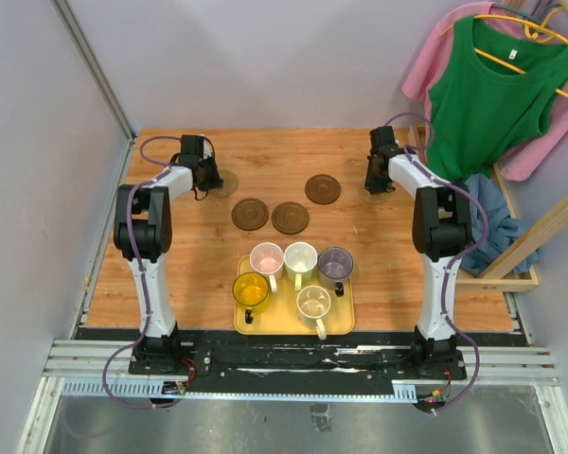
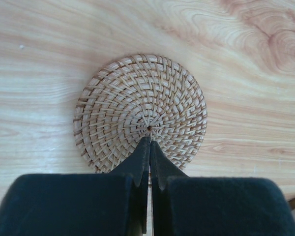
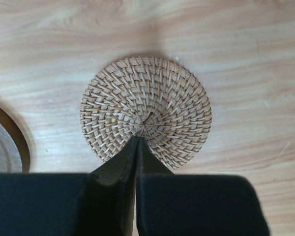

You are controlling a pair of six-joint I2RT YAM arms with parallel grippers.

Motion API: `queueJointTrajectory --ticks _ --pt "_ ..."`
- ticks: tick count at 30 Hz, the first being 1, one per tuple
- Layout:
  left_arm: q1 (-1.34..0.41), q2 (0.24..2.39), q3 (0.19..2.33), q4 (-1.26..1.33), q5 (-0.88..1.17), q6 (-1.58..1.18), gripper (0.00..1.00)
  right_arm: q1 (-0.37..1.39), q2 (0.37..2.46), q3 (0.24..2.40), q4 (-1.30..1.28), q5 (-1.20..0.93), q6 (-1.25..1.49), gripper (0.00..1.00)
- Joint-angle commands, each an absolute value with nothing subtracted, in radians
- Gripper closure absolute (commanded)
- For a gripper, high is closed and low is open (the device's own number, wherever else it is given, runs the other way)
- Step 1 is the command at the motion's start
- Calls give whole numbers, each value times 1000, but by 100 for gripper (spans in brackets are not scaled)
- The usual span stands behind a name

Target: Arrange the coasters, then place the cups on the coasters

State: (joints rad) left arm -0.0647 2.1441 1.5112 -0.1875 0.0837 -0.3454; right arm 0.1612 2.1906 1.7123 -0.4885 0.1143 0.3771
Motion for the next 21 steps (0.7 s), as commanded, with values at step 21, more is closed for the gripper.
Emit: queueJointTrajectory --ticks 21 --pt "-25 2035 1385 -134 85 -354 99 141 2131 1675 -514 47 324 99"
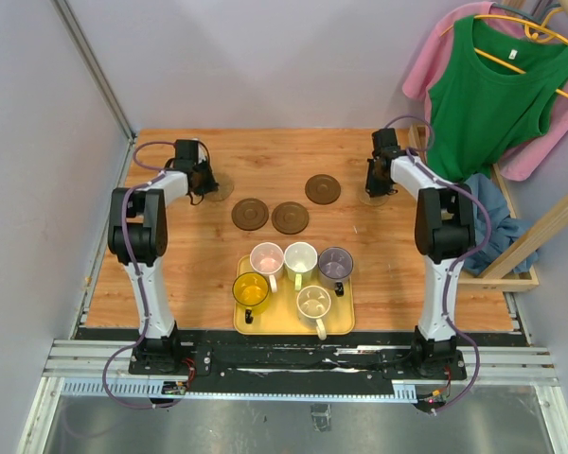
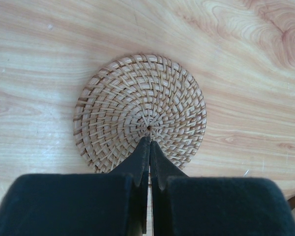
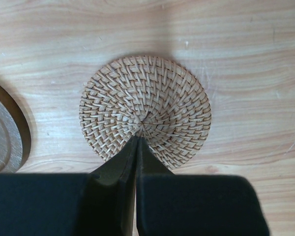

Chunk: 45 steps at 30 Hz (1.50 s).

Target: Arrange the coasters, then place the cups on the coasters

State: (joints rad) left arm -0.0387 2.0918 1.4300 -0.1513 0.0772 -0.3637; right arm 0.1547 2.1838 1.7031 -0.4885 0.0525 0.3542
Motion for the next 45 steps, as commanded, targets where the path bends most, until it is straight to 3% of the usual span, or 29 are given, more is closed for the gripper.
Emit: queueJointTrajectory --ticks 1,5,10,13,27,34,45 --pt "-25 2016 1377 -117 95 -354 99 142 2122 1674 -514 44 321 99" --pt "-25 1926 1333 -39 148 -366 99 157 2073 1672 -514 56 306 98" --pt "-25 1829 1270 48 224 -391 99 184 2018 1675 -503 81 270 85" --pt "-27 1789 1224 83 284 -405 98 199 1991 1675 -493 64 250 82" --pt "-174 1769 1003 185 365 -436 100 417 2086 1783 -469 -235 173 94" --pt "-198 1804 1024 134 352 -421 99 498 2204 1899 -512 -259 183 96" --pt "-238 1844 1023 66 296 -417 99 561 2288 1913 -529 -287 191 96"
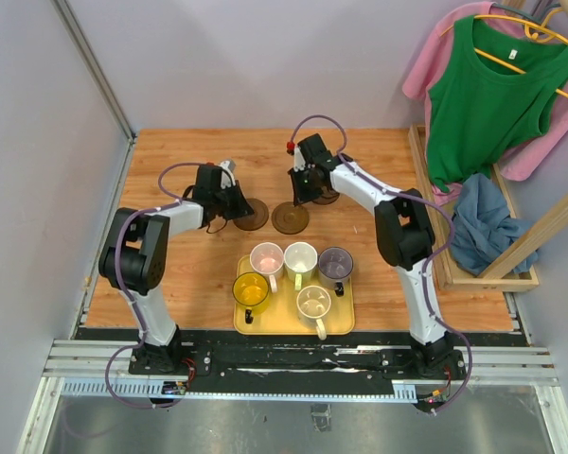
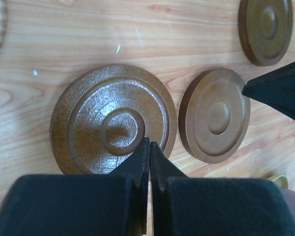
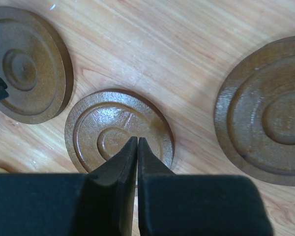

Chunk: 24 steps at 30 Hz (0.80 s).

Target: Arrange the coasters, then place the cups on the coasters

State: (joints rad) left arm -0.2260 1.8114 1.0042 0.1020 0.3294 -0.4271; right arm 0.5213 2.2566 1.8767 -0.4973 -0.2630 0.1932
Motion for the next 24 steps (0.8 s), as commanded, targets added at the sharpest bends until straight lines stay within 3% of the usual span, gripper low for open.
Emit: queueJointTrajectory --ticks 1,12,24 --pt "-238 1851 1025 61 286 -419 100 566 2294 1912 -529 -293 192 96" --pt "-239 1963 1129 11 206 -424 99 579 2388 1967 -543 -322 207 94" --pt "-238 2162 1396 -79 142 -412 99 533 2558 2182 -571 -237 271 94"
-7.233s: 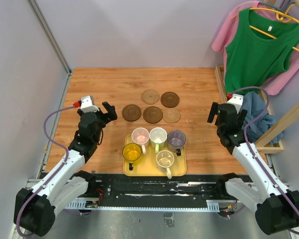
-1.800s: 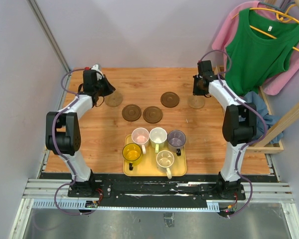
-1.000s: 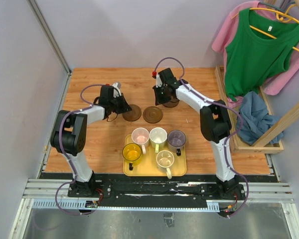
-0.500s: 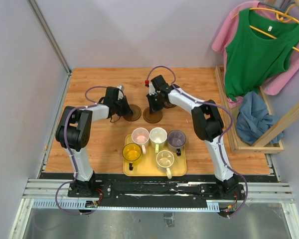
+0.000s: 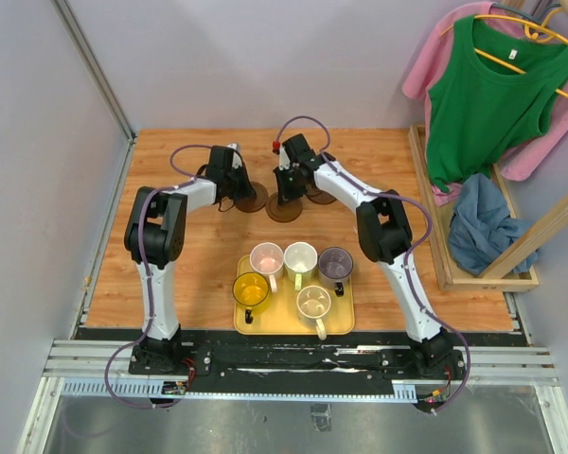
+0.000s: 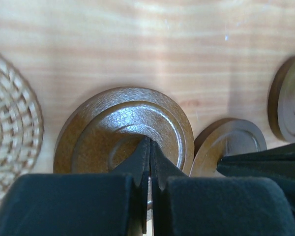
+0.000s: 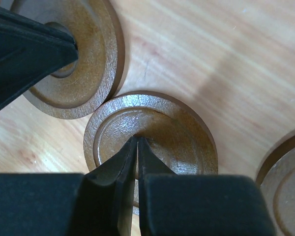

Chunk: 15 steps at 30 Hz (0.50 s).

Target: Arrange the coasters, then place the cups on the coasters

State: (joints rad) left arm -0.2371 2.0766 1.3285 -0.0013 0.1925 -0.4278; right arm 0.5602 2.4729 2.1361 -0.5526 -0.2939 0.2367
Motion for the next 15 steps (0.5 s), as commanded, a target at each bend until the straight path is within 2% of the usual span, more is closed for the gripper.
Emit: queueJointTrajectory --ticks 1,9,15 --pt "-238 2176 1418 -85 144 -411 100 531 2564 2192 -569 -232 274 94" --pt "-238 2264 1550 -117 182 -401 99 506 2556 2199 -542 -153 275 94" --pt "-238 2255 1530 -112 196 -399 100 483 2541 2187 -530 -94 278 94"
